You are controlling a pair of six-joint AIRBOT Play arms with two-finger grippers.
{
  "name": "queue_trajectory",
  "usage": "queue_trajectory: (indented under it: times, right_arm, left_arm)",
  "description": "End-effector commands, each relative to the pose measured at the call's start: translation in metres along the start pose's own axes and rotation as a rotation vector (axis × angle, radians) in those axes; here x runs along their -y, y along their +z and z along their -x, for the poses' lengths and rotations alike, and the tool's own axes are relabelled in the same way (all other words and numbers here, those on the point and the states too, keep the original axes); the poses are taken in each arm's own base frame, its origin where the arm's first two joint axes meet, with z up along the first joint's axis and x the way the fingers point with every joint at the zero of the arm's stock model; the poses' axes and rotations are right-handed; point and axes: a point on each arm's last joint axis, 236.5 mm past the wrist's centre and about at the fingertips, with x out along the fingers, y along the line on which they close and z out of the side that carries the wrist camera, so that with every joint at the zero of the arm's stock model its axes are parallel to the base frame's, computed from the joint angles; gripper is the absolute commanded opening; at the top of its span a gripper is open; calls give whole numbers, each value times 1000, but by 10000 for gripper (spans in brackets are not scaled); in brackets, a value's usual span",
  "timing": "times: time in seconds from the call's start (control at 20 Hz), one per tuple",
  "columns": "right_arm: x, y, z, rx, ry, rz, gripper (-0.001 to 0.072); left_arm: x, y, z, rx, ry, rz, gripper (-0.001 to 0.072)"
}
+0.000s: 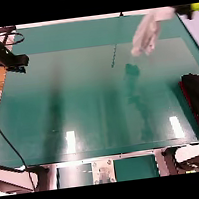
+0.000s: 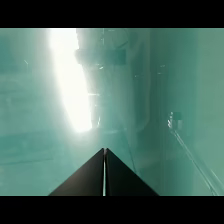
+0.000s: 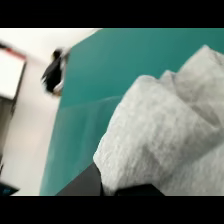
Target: Fold the shirts.
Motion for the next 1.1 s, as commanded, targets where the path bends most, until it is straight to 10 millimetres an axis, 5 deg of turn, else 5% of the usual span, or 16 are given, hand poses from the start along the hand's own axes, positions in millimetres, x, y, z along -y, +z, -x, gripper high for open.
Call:
queue_trajectory:
  times: [0.0,0.2,0.45,0.65,1.05]
  right_arm:
    - [75,30,75,117,-171,-87,13]
    - [141,31,133,158,-330,-147,13]
    - [162,1,168,77,-389,-229,13]
    - [197,-33,231,70,-667,-379,12]
    - [198,-92,336,52,-1134,-494,12]
  left_arm:
    - [10,2,0,8,-44,20,21]
    - [16,7,1,26,-62,37,20]
    - [25,7,1,27,-102,34,20]
    - [31,2,2,5,-127,29,21]
    - [39,3,3,9,-161,20,20]
